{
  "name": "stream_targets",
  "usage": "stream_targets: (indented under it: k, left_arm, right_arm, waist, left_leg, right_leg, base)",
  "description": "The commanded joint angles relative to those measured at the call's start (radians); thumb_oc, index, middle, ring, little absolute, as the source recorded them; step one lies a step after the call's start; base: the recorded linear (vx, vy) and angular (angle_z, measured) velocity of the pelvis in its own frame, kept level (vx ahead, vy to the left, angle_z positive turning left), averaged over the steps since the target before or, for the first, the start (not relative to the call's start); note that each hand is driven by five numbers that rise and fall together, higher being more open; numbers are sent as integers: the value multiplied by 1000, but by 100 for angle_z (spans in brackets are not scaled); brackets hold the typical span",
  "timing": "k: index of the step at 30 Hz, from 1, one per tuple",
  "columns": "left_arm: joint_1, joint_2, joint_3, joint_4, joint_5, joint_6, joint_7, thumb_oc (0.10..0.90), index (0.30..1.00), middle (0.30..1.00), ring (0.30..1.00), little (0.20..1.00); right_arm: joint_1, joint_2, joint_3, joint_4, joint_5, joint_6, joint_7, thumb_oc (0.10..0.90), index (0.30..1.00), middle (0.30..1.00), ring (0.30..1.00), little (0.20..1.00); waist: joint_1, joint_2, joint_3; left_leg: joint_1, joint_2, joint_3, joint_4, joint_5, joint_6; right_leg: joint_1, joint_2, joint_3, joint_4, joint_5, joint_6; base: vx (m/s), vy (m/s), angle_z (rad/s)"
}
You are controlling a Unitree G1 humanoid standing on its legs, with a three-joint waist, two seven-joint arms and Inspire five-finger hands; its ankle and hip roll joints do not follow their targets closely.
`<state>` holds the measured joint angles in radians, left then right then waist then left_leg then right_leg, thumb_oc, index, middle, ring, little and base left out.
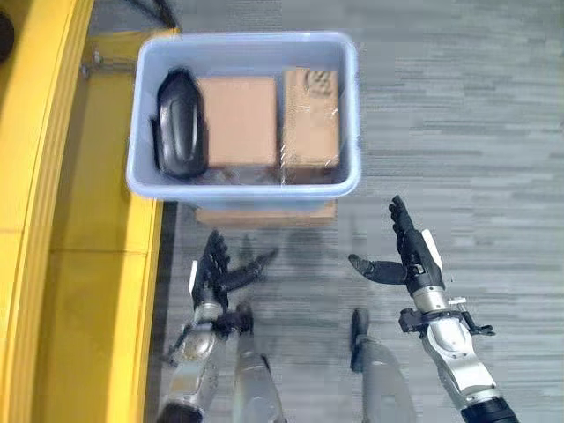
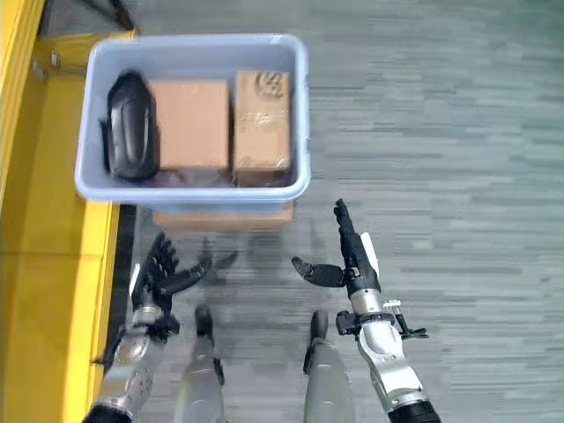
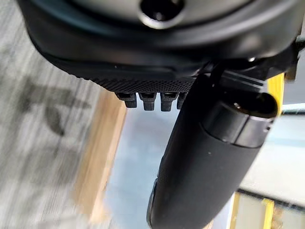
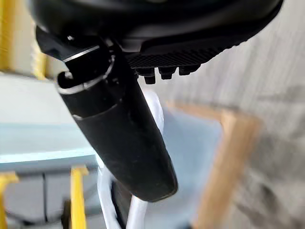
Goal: Move parts from the plastic box to the shelf.
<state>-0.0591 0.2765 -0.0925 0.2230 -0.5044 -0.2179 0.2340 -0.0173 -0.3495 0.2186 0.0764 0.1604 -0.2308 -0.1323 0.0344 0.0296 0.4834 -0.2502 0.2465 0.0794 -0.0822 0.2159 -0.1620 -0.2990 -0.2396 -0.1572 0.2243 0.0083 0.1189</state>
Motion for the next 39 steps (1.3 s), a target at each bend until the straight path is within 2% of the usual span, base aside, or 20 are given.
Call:
stream_targets:
  k: [1, 7, 14, 18, 22, 23, 24, 25, 26, 29, 31, 32, 33, 34, 36, 37, 39]
  left_arm:
    - [68, 40, 17, -115, 16, -94, 17, 900, 1000, 1000, 1000, 1000]
    - [53, 47, 4, -115, 16, -85, 18, 900, 1000, 1000, 1000, 1000]
    - [61, 51, 0, -118, 19, -71, 3, 900, 1000, 1000, 1000, 1000]
    - [64, 64, 2, -113, 21, -62, -2, 900, 1000, 1000, 1000, 1000]
    - [65, 68, 5, -104, 29, -60, -3, 900, 1000, 1000, 1000, 1000]
    - [69, 71, 6, -102, 31, -59, -1, 900, 1000, 1000, 1000, 1000]
    - [71, 74, 9, -100, 33, -58, 0, 900, 1000, 1000, 1000, 1000]
    - [76, 77, 13, -86, 34, -55, 1, 900, 1000, 1000, 1000, 1000]
    - [76, 80, 13, -76, 36, -55, 5, 900, 1000, 1000, 1000, 1000]
    - [82, 72, 18, -65, 34, -54, 8, 900, 1000, 1000, 1000, 1000]
    - [83, 65, 8, -59, 30, -46, 12, 900, 1000, 1000, 1000, 1000]
    - [81, 63, 8, -57, 27, -44, 11, 900, 1000, 1000, 1000, 1000]
    - [83, 64, 8, -61, 27, -43, 9, 900, 1000, 1000, 1000, 1000]
    - [83, 63, 6, -70, 22, -44, 0, 900, 1000, 1000, 1000, 1000]
    - [81, 62, 5, -71, 18, -46, -4, 900, 1000, 1000, 1000, 1000]
    - [67, 62, 4, -60, 10, -52, -5, 900, 1000, 1000, 1000, 1000]
    - [55, 57, 11, -42, 8, -59, 0, 900, 1000, 1000, 1000, 1000]
  right_arm:
    - [-26, -11, -57, -144, -25, -98, -11, 900, 1000, 1000, 1000, 1000]
    - [-20, 0, -57, -146, -37, -82, -1, 900, 1000, 1000, 1000, 1000]
    - [-16, -1, -70, -149, -52, -72, 12, 900, 1000, 1000, 1000, 1000]
    - [-57, -8, -52, -138, -52, -64, 23, 900, 1000, 1000, 1000, 1000]
    - [-74, -7, -54, -141, -44, -63, 24, 900, 1000, 1000, 1000, 1000]
    - [-79, -4, -52, -143, -34, -63, 30, 900, 1000, 1000, 1000, 1000]
    - [-83, 0, -49, -141, -32, -62, 31, 900, 1000, 1000, 1000, 1000]
    - [-86, 12, -44, -139, -7, -60, 41, 900, 1000, 1000, 1000, 1000]
    - [-82, 15, -44, -139, 3, -60, 43, 900, 1000, 1000, 1000, 1000]
    - [-69, 24, -39, -143, 23, -62, 48, 900, 1000, 1000, 1000, 1000]
    - [-59, 32, -36, -139, 28, -58, 43, 900, 1000, 1000, 1000, 1000]
    - [-63, 32, -28, -138, 19, -57, 39, 900, 1000, 1000, 1000, 1000]
    - [-63, 28, -23, -139, 2, -57, 37, 900, 1000, 1000, 1000, 1000]
    - [-71, 22, -19, -137, -18, -54, 34, 900, 1000, 1000, 1000, 1000]
    - [-75, 21, -19, -134, -17, -53, 34, 900, 1000, 1000, 1000, 1000]
    - [-100, 19, -19, -120, -7, -56, 30, 900, 1000, 1000, 1000, 1000]
    - [-121, 9, -11, -123, -39, -55, 23, 900, 1000, 1000, 1000, 1000]
  waist:
    - [-18, -4, -75]
    - [-24, -21, -92]
    - [-19, -41, -119]
    - [7, -71, -127]
    - [12, -80, -123]
    - [19, -81, -121]
    - [21, -80, -123]
    - [15, -70, -115]
    - [7, -63, -117]
    - [-3, -40, -113]
    - [-12, -24, -105]
    - [-8, -20, -98]
    - [-6, -19, -97]
    - [-13, -22, -86]
    - [-17, -20, -84]
    - [-26, -30, -78]
    - [-26, -43, -87]
  left_leg:
    - [-57, 114, -8, 119, 26, -19]
    - [-76, 58, -11, 158, -33, 6]
    - [-89, 23, -24, 163, -61, 22]
    - [-91, -10, -54, 214, -127, 65]
    - [-117, -44, -67, 281, -176, 87]
    - [-122, -63, -72, 315, -210, 99]
    - [-127, -77, -72, 328, -226, 113]
    - [-127, -105, -71, 355, -249, 139]
    - [-134, -121, -72, 361, -250, 152]
    - [-89, -162, -65, 337, -267, 186]
    - [-47, -189, -48, 317, -280, 209]
    - [-25, -198, -32, 313, -291, 220]
    - [-2, -200, -26, 305, -314, 213]
    - [9, -198, -11, 291, -305, 212]
    - [17, -195, -14, 285, -303, 204]
    - [35, -188, -12, 276, -310, 178]
    - [57, -152, -8, 269, -327, 136]
  right_leg:
    - [93, -31, -25, -16, -66, 37]
    - [140, -81, -54, -68, -39, 60]
    - [174, -109, -91, -107, -6, 83]
    - [171, -133, -77, -83, 24, 92]
    - [184, -160, -78, -64, 47, 95]
    - [185, -174, -75, -42, 54, 96]
    - [175, -185, -67, -12, 69, 93]
    - [142, -193, -23, 74, 127, 77]
    - [125, -191, 1, 99, 158, 71]
    - [84, -188, 26, 201, 227, 59]
    - [61, -212, 9, 274, 267, 56]
    - [46, -233, -42, 318, 258, 54]
    - [39, -242, -71, 323, 242, 72]
    - [17, -229, -100, 270, 222, 56]
    - [11, -212, -95, 230, 209, 55]
    - [-1, -181, -107, 19, 178, 61]
    - [5, -216, -129, -205, 248, 111]
  base:
    - [61, 195, 42]
    - [61, 148, 17]
    - [34, 76, 6]
    - [36, 120, 9]
    - [21, 122, 2]
    - [28, 171, 12]
    - [41, 326, 12]
    - [32, 327, 25]
    - [48, 351, 20]
    - [71, 309, 14]
    - [109, 362, 15]
    - [156, 292, 15]
    - [116, 187, 2]
    - [78, 59, -13]
    - [80, -45, -32]
    - [196, -156, -19]
    - [243, -244, -23]
